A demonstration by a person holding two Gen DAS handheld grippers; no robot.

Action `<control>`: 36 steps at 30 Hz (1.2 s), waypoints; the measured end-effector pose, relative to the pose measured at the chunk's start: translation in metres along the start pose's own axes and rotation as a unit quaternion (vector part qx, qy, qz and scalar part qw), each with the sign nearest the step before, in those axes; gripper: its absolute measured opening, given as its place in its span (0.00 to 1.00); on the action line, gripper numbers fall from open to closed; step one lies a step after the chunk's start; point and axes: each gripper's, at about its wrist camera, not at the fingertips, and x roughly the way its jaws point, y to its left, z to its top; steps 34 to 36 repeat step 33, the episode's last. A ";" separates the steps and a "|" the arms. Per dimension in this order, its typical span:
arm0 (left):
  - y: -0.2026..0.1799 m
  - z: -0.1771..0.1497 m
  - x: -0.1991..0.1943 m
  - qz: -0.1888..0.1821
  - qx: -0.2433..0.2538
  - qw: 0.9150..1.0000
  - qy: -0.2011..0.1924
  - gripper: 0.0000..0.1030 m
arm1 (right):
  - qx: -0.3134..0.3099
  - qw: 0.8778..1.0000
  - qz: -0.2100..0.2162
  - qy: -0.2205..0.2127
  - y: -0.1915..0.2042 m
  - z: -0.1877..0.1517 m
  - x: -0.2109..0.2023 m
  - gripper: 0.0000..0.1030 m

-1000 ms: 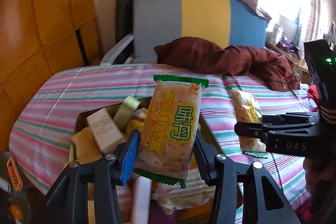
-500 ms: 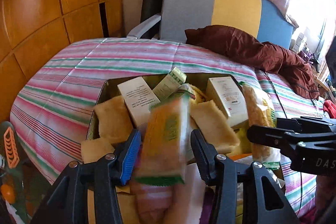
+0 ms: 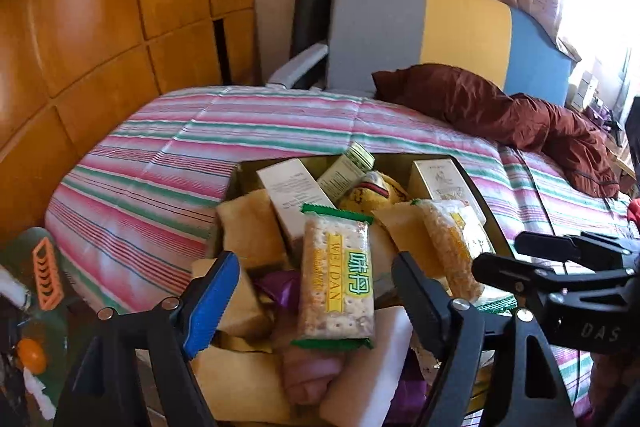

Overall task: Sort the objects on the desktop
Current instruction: 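Carry both WEIDAN snack bars into the gold tray and open both tools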

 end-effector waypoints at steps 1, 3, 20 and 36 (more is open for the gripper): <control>0.001 0.000 -0.003 0.006 -0.002 1.000 -0.002 0.78 | -0.001 1.000 -0.001 -0.004 0.000 -0.001 -0.003 0.68; 0.002 0.002 -0.012 0.008 -0.006 1.000 -0.012 0.78 | -0.003 1.000 -0.005 -0.010 0.002 -0.004 -0.007 0.69; -0.008 0.005 -0.049 0.078 -0.006 0.995 -0.068 0.73 | -0.035 0.999 -0.014 -0.012 0.020 -0.029 -0.013 0.72; -0.007 0.000 -0.040 0.065 -0.005 0.996 -0.054 0.56 | -0.025 0.999 -0.032 -0.032 0.013 -0.029 -0.021 0.75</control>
